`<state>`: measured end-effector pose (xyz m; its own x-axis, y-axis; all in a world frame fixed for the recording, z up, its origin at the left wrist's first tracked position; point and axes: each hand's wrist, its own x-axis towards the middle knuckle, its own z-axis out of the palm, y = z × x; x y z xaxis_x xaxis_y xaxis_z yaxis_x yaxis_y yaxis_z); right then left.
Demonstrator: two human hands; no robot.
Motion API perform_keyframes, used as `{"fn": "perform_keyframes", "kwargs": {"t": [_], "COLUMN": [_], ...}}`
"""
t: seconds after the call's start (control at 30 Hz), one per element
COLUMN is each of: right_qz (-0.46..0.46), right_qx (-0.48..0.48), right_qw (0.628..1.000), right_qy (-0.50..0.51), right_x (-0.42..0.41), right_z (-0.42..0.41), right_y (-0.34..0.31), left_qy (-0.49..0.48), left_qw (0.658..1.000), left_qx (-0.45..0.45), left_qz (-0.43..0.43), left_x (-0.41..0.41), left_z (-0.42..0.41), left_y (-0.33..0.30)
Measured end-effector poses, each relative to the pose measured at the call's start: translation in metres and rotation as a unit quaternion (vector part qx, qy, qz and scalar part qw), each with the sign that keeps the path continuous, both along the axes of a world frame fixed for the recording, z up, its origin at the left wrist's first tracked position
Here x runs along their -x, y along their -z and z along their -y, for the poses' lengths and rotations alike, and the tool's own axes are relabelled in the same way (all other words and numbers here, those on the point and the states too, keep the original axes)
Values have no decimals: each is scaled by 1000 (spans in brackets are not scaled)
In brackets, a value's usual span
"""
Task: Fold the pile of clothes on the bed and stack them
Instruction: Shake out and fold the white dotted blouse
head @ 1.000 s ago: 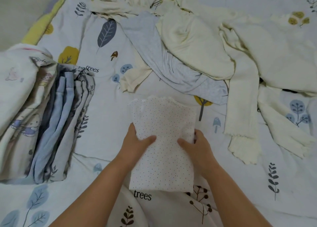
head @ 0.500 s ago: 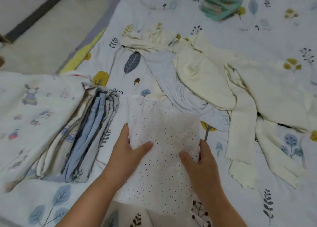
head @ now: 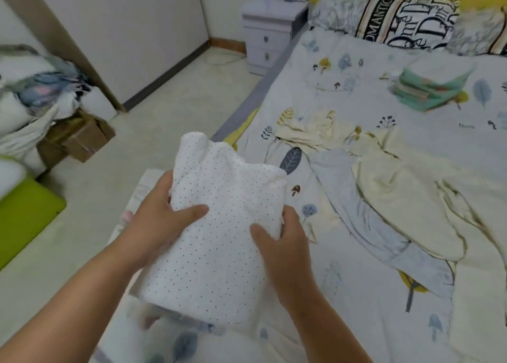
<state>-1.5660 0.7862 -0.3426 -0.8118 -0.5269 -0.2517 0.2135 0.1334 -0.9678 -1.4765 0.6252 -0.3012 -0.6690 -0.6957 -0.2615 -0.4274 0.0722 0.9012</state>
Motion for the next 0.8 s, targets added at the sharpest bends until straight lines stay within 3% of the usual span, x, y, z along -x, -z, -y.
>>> {"fn": "perform_keyframes", "kwargs": {"t": [0.2, 0.33, 0.5, 0.57, 0.67, 0.73, 0.8], "right_qz": [29, 47, 56, -20, -246, -302, -319], "right_qx": [-6, -138, -245, -269, -318, -318, -333], "right_qw": [998, 980, 949, 950, 900, 864, 826], "right_qy": [-54, -135, -190, -157, -167, -248, -324], "right_x": [-22, -34, -45, -49, -60, -71, -79], "right_z": [79, 101, 102, 101, 100, 101, 100], "right_y": [27, 64, 86, 85, 87, 92, 102], "left_qy": [-21, -22, -25, -9, 74, 201, 273], "left_qw": [997, 990, 966, 938, 875, 838, 811], "left_qx": [-33, -51, 56, 197, 407, 422, 371], "left_qz": [61, 126, 251, 287, 251, 281, 360], "left_x": [-23, -38, -46, -51, -59, -62, -66], "left_z": [80, 101, 97, 92, 81, 76, 78], "left_y": [26, 67, 101, 104, 111, 117, 128]}}
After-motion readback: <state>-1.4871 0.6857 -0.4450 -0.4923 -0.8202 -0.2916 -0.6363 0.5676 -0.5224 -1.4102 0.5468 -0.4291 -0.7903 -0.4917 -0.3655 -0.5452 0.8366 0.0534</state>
